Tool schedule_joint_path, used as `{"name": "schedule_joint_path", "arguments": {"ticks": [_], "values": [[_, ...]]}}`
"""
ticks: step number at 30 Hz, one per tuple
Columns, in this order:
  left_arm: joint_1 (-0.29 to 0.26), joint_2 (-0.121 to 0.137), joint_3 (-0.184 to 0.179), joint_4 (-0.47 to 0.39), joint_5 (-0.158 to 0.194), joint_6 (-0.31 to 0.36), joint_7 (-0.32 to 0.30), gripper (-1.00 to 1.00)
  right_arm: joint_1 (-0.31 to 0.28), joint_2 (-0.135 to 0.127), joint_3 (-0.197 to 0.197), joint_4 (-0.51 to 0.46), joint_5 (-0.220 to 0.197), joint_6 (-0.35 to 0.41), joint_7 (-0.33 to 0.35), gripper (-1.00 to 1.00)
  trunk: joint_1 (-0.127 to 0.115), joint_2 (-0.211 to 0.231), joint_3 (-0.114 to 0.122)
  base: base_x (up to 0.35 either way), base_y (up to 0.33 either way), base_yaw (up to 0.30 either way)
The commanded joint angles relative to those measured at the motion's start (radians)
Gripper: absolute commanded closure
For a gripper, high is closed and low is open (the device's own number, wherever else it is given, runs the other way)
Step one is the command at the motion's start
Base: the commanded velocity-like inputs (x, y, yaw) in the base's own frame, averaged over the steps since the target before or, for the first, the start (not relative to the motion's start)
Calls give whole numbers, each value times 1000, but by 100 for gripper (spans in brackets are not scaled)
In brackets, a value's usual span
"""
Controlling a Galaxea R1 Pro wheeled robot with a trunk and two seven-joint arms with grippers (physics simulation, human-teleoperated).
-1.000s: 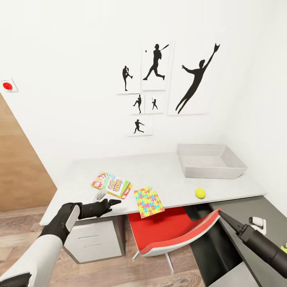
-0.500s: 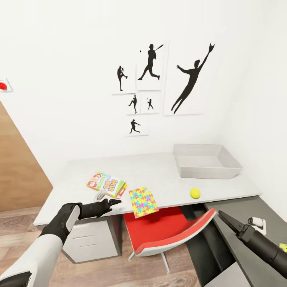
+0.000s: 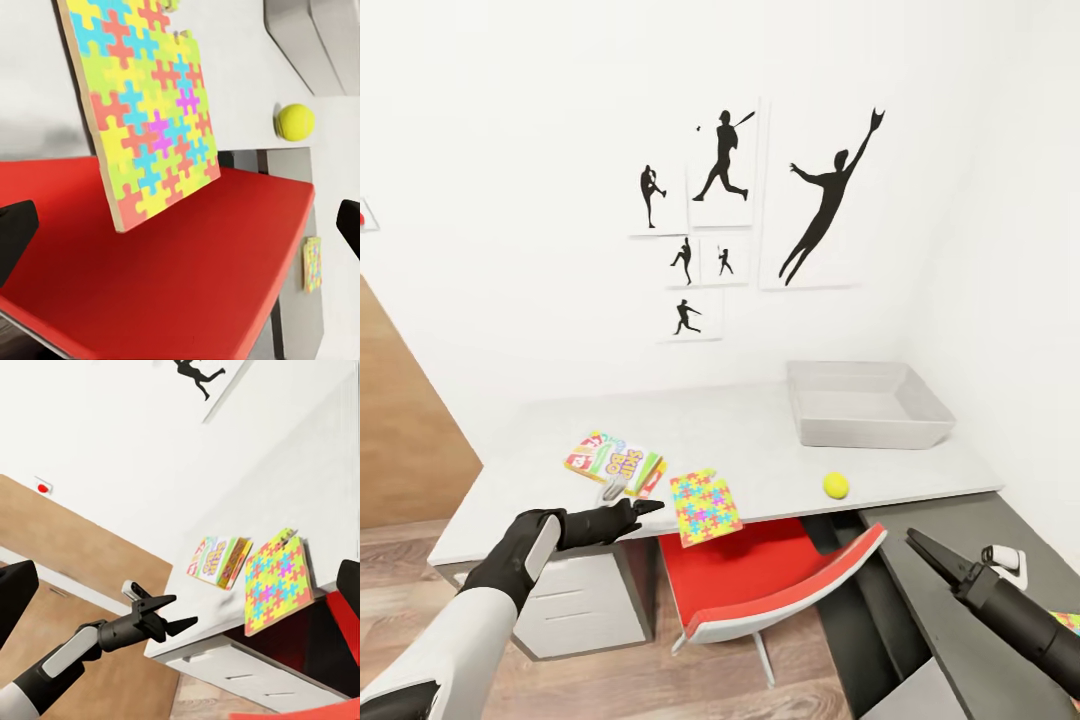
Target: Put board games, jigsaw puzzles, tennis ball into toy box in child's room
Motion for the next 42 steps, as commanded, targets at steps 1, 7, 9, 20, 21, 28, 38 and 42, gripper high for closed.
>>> {"name": "schedule_joint_path", "arguments": {"ticks": [1, 7, 9, 20, 21, 28, 38, 42], "values": [[-1, 0, 3, 0, -1, 6, -3, -100, -1, 1, -1, 0, -1, 4, 3, -100, 1, -2, -2, 0, -166, 0], [-1, 1, 3, 0, 0, 8, -6, -100, 0, 8, -1, 0, -2, 0, 4, -100, 1, -2, -2, 0, -65, 0], [-1, 1, 3, 0, 1, 9, -6, -100, 0, 10, -2, 0, -3, 0, 5, -100, 1, -2, -2, 0, -20, 0], [-2, 8, 4, 0, 4, 71, -11, -100, 1, 10, -5, 0, -23, -1, 5, -100, 1, -2, -2, 0, -6, 0], [-2, 9, 4, 0, 4, 77, -14, -100, 1, 10, -5, 0, -26, -1, 5, -100, 1, -2, -2, 0, 0, 0], [-2, 23, 4, 0, 4, 94, -67, -100, 2, 8, -5, 0, -45, -1, 5, -100, 1, -2, -2, 0, 0, 0], [-4, 60, 4, -1, 3, 105, -163, -100, 5, 13, -3, 0, -52, -26, 38, -100, 4, -9, -5, 0, 0, 0], [-4, 66, 4, -2, 2, 108, -171, -100, 5, 14, -2, 0, -53, -29, 74, -100, 20, -37, -18, 0, 0, 0]]}}
